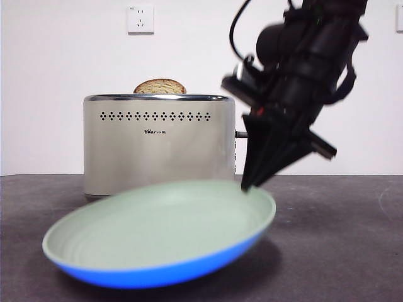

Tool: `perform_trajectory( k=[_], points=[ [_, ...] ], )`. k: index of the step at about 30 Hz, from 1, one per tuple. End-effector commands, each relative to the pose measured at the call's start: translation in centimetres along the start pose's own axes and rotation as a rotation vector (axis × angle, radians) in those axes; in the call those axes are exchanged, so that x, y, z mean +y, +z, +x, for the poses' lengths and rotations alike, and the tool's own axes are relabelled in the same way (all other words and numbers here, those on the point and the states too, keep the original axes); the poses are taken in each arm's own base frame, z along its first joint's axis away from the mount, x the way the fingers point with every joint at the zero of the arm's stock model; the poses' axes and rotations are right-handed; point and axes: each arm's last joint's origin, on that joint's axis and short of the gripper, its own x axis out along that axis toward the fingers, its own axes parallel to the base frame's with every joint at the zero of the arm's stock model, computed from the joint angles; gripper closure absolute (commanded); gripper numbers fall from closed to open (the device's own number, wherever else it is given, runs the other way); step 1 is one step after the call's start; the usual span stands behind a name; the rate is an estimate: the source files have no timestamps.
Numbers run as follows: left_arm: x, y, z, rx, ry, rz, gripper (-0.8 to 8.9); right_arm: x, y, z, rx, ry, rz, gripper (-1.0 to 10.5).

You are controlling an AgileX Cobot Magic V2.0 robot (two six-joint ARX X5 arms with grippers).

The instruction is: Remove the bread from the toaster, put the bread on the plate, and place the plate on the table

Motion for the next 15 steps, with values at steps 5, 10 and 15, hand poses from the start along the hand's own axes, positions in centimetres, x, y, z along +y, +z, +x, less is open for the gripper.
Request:
perform_trajectory(
  k=[5, 10, 15],
  points=[
    [0.4, 1.3, 3.7, 0.052, -0.172, -0.019, 8.21, 0.8, -0.5, -3.3, -0.097, 0.011, -0.005, 9.6],
    [1.0, 1.9, 7.1, 0.109, -0.292, -0.044, 8.21, 1.0, -1.2, -6.2, -0.159, 0.042, 0.011, 9.6],
    [1.8, 2.0, 11.4, 0.203, -0.453, -0.097, 8.21, 0.7, -2.2, -8.6, -0.196, 0.037, 0.036, 9.6]
  ],
)
